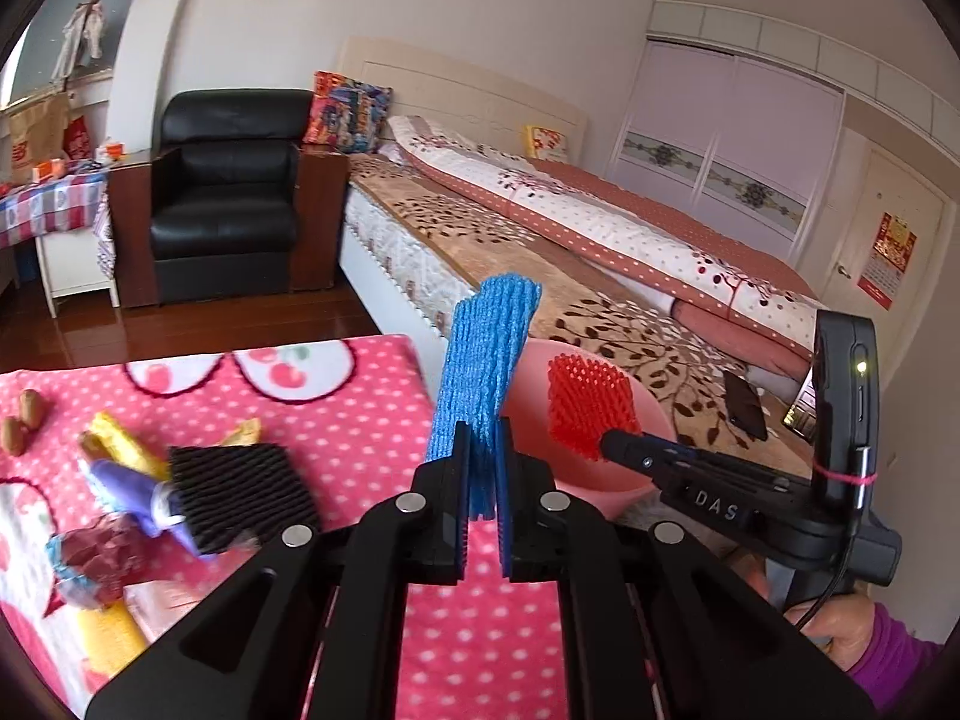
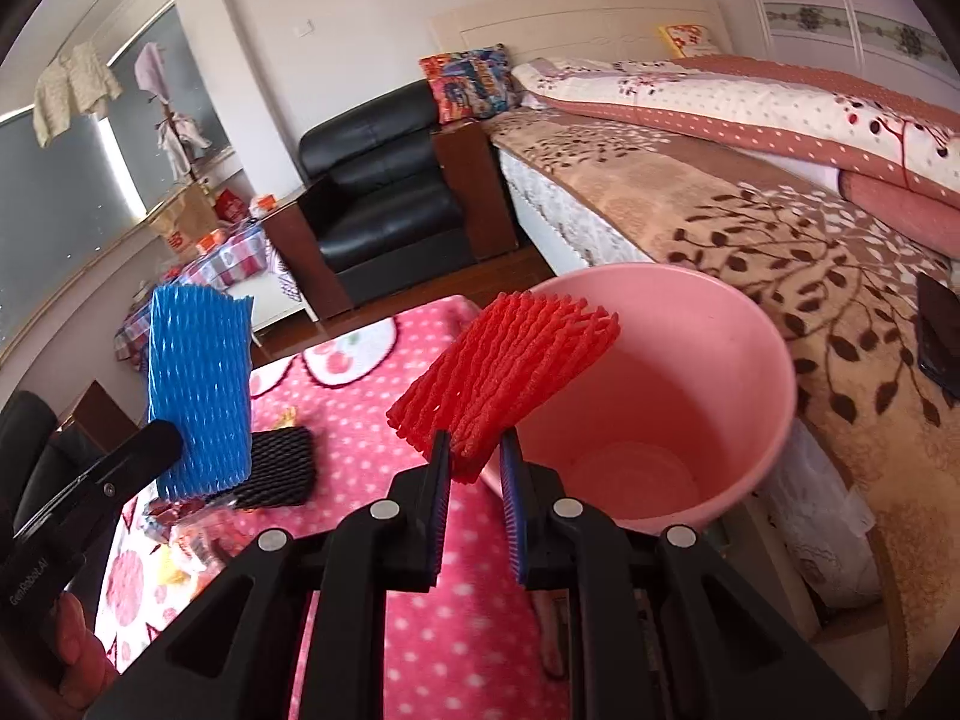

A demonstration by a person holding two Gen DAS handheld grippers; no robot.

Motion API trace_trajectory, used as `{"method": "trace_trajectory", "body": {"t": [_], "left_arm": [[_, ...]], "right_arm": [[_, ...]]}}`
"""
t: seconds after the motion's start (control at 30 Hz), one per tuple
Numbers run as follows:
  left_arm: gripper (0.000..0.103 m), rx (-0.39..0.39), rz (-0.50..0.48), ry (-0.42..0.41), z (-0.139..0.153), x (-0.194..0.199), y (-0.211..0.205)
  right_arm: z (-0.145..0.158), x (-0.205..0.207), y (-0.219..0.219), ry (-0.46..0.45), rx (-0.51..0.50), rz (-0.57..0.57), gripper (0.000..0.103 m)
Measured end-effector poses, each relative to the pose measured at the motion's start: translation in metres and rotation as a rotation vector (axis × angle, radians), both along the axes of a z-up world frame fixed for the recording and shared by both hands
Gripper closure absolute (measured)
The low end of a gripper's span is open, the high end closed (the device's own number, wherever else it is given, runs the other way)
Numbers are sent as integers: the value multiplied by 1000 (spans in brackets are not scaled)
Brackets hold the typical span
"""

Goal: Collect trash
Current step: 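Carry both nets over the pink bucket and open both tools to drop them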

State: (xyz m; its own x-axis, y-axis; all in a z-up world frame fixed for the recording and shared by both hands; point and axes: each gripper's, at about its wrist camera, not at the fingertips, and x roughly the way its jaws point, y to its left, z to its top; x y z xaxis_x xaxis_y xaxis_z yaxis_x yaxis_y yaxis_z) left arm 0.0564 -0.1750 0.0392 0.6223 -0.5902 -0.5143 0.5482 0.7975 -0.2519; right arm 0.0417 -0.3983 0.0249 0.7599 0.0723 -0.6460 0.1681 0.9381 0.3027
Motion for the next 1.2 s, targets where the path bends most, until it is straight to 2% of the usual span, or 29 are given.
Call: {"method": "trace_trajectory", "body": {"t": [0.23, 0.43, 0.87, 0.93, 0.97, 1.0, 1.03, 1.2], "left_arm": [[96, -9, -90, 25, -6, 13, -48], [96, -14, -129, 58, -14, 24, -77], [95, 53, -132, 102, -41, 41, -112], [84, 53, -132, 129, -43, 45, -113], [70, 53, -127, 136, -44, 46, -113], [65, 50, -122, 138, -44, 47, -112], [64, 46, -120, 139, -44, 48, -112], [64, 41, -96, 143, -40, 48, -105]], "right_arm": [[-14, 0, -33, 26, 11, -54, 87], [-25, 4, -48, 51, 19, -77, 87], [-41, 14, -61, 85, 22, -93, 85], [-42, 15, -62, 85, 20, -100, 76], [-42, 15, -61, 85, 19, -104, 72], [-42, 15, -61, 82, 14, -110, 64], [-42, 15, -62, 78, 10, -114, 58], [-38, 12, -59, 56, 5, -110, 50]]}}
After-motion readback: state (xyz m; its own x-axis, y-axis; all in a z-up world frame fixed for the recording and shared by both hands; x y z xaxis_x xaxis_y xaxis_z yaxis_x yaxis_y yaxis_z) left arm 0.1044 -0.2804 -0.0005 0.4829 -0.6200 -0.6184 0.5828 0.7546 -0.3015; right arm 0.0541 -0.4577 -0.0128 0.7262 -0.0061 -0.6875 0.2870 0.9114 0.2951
